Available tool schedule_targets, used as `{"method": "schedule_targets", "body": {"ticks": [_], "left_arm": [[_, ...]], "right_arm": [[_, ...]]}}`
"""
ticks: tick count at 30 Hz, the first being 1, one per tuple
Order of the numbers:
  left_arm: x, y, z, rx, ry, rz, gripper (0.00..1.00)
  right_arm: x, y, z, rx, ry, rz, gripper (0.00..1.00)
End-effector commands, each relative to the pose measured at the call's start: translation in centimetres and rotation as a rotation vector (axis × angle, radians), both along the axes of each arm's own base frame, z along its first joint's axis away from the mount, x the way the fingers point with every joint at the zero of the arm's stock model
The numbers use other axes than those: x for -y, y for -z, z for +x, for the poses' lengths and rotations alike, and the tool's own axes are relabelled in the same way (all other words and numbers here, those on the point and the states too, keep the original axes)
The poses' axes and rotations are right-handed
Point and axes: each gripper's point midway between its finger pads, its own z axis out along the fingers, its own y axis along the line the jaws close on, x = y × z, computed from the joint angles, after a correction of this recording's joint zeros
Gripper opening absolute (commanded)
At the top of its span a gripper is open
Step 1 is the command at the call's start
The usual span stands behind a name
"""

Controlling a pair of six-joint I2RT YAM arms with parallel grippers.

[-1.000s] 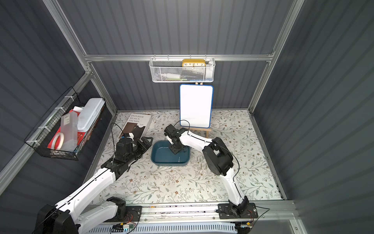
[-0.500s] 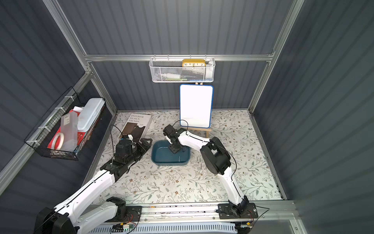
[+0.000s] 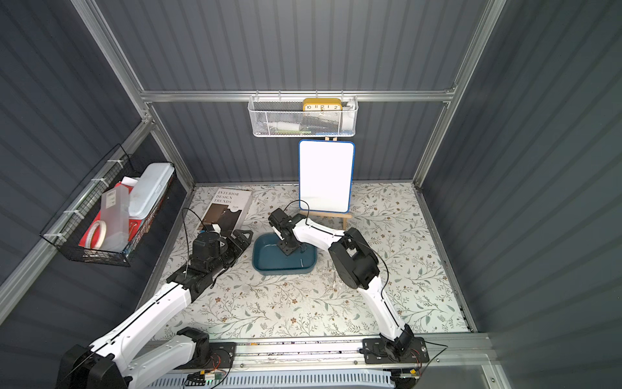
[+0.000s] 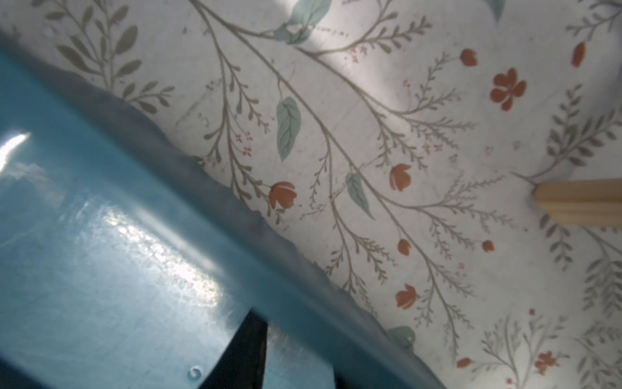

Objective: Take out the screws from the storage box
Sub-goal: Pick up the screw from the storage box.

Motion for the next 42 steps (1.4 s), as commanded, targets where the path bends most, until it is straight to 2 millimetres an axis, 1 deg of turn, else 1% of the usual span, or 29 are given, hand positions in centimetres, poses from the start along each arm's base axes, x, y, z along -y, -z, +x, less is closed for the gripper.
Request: {"method": "schedule_targets", "body": {"ticks": [1,8,12,13,20,24,27,31,33,36,38,40,42], "left_arm": [[-0.3,0.1,-0.3,-0.004,-0.013,-0.005,0.92],[-0.3,0.1,-0.4,-0.007,-0.015,-0.007,0.91],[-0.3,0.0,-0.5,-0.006,-0.015,-0.011,0.91],[-0.3,0.0,-0.5,-0.007,-0.017,-0.013,0.91],[-0.3,0.1,-0.7,-0.01,-0.017,-0.016,0.92],[-0.3,-0.1,-0.7,-0.005,-0.014,-0.02,0.92],[-0.2,0.0,-0.7,-0.01,-0.012,-0.019,0.91],[-0.2,0.3,-0.8,-0.018,-0.008,-0.023,0.92],[-0.1,0.4,-0.9,-0.021,-0.005,-0.025,0.91],[0.0,0.3,-1.0,-0.02,-0.002,-0.033,0.91],[-0.1,0.1,-1.1,-0.016,-0.002,-0.035,0.92],[0.0,-0.1,-1.2,-0.017,0.003,-0.035,0.91],[0.0,-0.3,-1.2,-0.017,0.008,-0.032,0.92]], "right_arm": [[0.7,1.8,-0.7,-0.04,0.016,-0.046,0.3],[1.1,2.3,-1.8,-0.079,0.038,-0.039,0.17],[1.4,2.4,-2.4,-0.104,0.049,-0.037,0.1],[1.5,2.5,-2.5,-0.11,0.052,-0.04,0.11],[1.7,2.6,-2.0,-0.093,0.095,-0.053,0.22],[1.9,3.4,-2.0,-0.105,0.107,-0.071,0.24],[1.9,4.1,-2.3,-0.133,0.115,-0.083,0.22],[2.3,4.7,-2.7,-0.151,0.123,-0.099,0.11],[2.3,4.3,-2.8,-0.155,0.126,-0.1,0.04],[2.1,2.5,-2.7,-0.133,0.135,-0.073,0.03],[1.7,0.7,-2.6,-0.112,0.145,-0.044,0.03],[1.2,-1.8,-2.7,-0.088,0.164,-0.003,0.03],[0.7,-3.8,-3.0,-0.066,0.188,0.056,0.03]]}}
